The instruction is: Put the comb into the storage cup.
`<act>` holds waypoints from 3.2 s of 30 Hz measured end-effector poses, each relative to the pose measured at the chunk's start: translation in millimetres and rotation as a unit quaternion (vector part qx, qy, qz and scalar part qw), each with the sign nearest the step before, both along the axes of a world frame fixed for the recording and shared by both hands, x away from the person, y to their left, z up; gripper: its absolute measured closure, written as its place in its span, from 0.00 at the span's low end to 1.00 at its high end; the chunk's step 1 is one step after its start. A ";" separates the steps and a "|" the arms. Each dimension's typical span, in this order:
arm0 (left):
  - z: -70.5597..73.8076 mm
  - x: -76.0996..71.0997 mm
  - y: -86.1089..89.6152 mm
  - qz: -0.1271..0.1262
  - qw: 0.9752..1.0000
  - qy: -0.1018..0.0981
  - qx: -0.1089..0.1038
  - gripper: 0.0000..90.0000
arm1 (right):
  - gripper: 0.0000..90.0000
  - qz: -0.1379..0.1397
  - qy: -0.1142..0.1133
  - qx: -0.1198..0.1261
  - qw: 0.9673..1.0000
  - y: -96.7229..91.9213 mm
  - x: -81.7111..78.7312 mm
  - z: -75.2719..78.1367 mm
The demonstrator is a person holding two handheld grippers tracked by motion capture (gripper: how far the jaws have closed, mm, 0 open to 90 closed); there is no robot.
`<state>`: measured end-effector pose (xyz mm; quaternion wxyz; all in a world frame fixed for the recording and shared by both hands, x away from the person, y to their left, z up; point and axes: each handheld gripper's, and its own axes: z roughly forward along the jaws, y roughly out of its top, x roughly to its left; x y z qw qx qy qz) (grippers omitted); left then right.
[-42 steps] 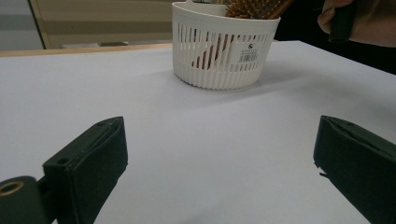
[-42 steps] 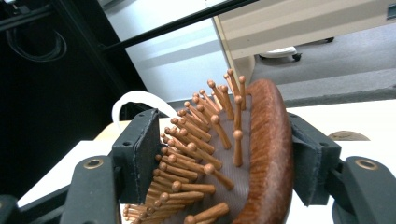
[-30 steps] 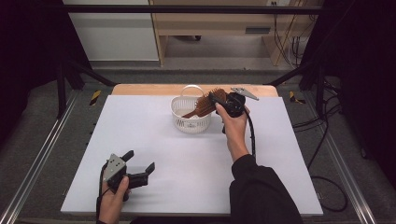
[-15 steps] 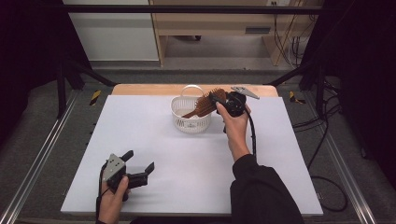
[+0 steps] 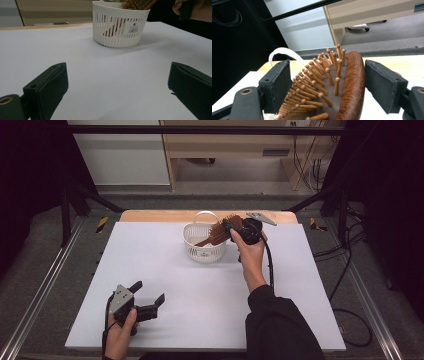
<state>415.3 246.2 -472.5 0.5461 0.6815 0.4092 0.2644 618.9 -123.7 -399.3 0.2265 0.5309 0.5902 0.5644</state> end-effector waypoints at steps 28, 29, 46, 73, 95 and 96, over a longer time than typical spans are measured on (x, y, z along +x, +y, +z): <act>0.0 -0.1 -0.5 0.000 1.000 -0.001 0.000 0.03 | 0.20 -0.003 -0.007 0.003 1.000 -1.8 -0.7 6.2; 0.0 -0.1 -0.5 0.000 1.000 -0.001 0.000 0.03 | 0.20 -0.003 -0.008 0.003 1.000 -1.9 -0.6 6.3; 0.5 -0.3 0.5 0.004 1.000 -0.003 0.001 0.03 | 0.16 -0.004 -0.016 0.001 1.000 -5.8 -3.7 10.4; 0.6 0.1 2.1 0.009 1.000 -0.005 0.002 0.03 | 0.11 0.012 -0.037 -0.034 0.999 -6.0 -14.5 31.3; 0.5 0.0 2.3 0.012 1.000 -0.006 0.004 0.03 | 0.06 -0.018 -0.103 -0.083 0.991 -6.9 -28.1 43.8; 0.7 -0.2 2.5 0.013 1.000 -0.007 0.005 0.03 | 0.06 -0.016 -0.104 -0.083 0.991 -7.1 -28.6 44.2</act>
